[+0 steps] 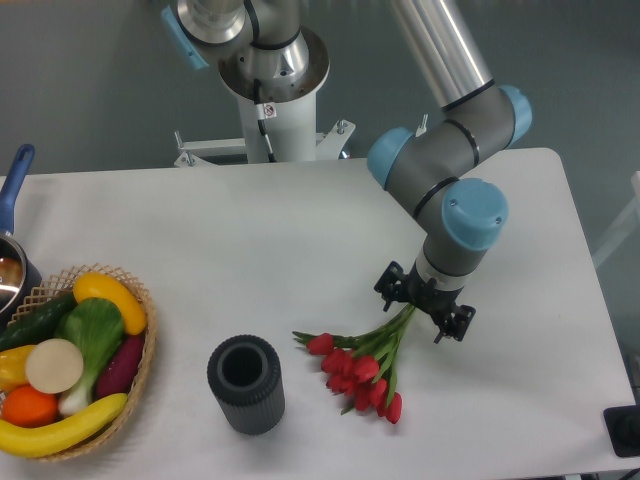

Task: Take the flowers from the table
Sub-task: 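Close the gripper around the tulip stems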

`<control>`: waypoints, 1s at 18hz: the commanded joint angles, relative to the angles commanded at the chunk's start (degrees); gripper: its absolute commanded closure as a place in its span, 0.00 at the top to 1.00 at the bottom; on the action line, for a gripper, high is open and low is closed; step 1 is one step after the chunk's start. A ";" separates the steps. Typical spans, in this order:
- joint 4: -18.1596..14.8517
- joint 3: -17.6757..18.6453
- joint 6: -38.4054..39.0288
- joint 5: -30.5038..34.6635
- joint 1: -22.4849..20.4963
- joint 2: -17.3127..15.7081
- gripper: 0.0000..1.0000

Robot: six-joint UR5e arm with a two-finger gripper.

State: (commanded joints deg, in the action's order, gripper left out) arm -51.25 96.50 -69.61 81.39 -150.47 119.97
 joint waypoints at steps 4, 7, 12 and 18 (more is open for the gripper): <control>0.36 0.36 -0.18 0.79 0.00 0.17 1.00; 0.36 0.97 -0.09 1.49 0.00 0.18 0.94; 0.45 0.89 -0.09 1.58 0.00 0.09 0.66; 0.62 0.88 -0.09 1.58 0.00 0.00 0.51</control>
State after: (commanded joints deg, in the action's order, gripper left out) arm -50.63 97.38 -69.70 82.97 -150.47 119.97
